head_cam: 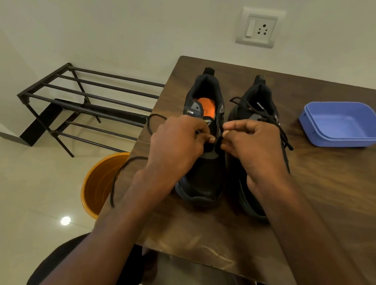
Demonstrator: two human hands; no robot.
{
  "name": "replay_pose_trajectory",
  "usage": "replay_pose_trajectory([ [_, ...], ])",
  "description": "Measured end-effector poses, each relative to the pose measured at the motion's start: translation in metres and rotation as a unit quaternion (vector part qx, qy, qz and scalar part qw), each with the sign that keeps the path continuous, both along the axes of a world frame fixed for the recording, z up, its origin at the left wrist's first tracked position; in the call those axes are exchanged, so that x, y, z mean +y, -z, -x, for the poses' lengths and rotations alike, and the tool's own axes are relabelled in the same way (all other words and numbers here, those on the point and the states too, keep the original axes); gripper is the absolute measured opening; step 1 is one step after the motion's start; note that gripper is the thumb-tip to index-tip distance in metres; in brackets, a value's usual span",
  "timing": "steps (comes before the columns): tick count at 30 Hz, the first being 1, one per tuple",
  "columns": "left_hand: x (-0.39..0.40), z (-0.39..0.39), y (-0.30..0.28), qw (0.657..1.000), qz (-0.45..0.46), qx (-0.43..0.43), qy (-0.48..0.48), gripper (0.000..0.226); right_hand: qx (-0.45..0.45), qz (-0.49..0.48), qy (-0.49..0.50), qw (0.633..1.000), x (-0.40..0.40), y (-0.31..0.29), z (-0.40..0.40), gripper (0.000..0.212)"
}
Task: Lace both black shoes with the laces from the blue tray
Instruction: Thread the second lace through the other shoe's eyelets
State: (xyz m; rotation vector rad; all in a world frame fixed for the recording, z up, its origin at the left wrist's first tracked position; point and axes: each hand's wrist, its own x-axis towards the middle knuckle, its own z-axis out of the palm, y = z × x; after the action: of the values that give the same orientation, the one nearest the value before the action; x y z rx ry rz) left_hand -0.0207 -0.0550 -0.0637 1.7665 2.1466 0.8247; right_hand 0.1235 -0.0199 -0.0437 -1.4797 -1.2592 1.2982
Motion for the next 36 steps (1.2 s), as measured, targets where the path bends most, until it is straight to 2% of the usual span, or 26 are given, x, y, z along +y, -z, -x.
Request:
replay_pose_trajectory([
  [2,0.000,0.002,0.001,0.999,0.004,-0.047,0.017,0.008,0.051,0.031,0.001,0.998,-0.005,-0.002,-0.002,0.025],
  [5,-0.001,0.006,0.000,0.992,0.027,-0.115,0.050,0.010,0.075,0.045,0.003,0.996,-0.012,-0.001,0.001,0.034],
  [10,-0.003,0.002,0.000,0.989,0.013,-0.142,0.028,0.011,0.010,0.011,0.012,1.000,-0.016,0.007,0.006,0.040],
  [12,-0.004,-0.001,0.002,0.991,-0.001,-0.132,-0.007,0.009,-0.012,0.004,0.017,1.000,-0.017,0.009,0.007,0.038],
  [17,-0.008,-0.012,0.004,0.996,-0.028,-0.041,-0.070,0.009,-0.042,-0.035,0.048,0.997,-0.025,0.010,0.012,0.033],
  [22,0.000,-0.007,0.003,0.992,-0.015,-0.125,-0.011,0.014,-0.015,-0.025,0.059,0.998,-0.027,0.012,0.014,0.019],
  [26,0.000,0.001,-0.004,0.993,-0.009,-0.103,0.059,0.020,-0.097,-0.061,0.046,0.992,-0.026,0.008,0.006,0.015],
  [31,-0.008,0.013,-0.012,0.993,-0.041,0.001,0.115,0.033,-0.198,-0.086,-0.012,0.976,-0.020,0.004,-0.001,0.009],
  [34,-0.006,0.021,-0.015,0.991,-0.124,0.011,0.055,0.030,-0.226,-0.101,-0.037,0.968,-0.017,0.000,-0.005,0.013],
  [36,-0.004,0.031,-0.014,0.990,-0.132,0.043,-0.002,0.020,-0.228,-0.111,-0.050,0.966,-0.014,-0.002,-0.007,0.017],
])
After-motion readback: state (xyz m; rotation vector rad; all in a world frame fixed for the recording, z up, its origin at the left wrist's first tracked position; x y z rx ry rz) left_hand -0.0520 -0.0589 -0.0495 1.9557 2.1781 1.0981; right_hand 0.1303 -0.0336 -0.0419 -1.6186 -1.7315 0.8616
